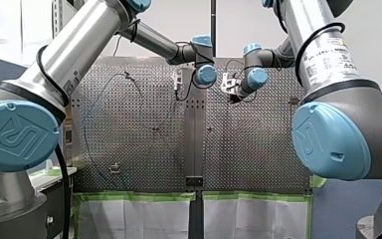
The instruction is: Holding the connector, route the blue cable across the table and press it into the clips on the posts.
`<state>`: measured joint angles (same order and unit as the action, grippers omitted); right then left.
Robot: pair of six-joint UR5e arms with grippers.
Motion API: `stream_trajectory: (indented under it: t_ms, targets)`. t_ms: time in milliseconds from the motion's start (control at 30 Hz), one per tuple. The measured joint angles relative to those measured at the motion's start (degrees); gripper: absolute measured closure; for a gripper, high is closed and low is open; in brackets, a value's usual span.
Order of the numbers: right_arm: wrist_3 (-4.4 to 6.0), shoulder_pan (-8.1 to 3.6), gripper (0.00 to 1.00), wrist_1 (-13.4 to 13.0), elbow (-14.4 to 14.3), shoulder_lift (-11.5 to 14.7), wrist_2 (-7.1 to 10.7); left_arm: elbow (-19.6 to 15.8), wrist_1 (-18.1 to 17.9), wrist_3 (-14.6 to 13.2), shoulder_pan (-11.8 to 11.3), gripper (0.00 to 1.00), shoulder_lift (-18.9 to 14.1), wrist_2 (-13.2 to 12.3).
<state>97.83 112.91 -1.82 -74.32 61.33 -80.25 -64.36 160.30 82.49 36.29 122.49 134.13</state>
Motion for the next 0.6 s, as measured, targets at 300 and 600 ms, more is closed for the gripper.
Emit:
stream_trajectory:
  t_ms: [300,600]
  targets:
    - [0.0,0.0,1.0,-0.06,0.0,-0.09,0.06,0.04,-1.23,-0.26,0.43,0.47,-0.01,1.74]
    - [0.01,0.0,1.0,-0.08,0.0,-0.14,0.08,0.03,-2.57,-0.97,0.97,1.0,-0.02,2.57]
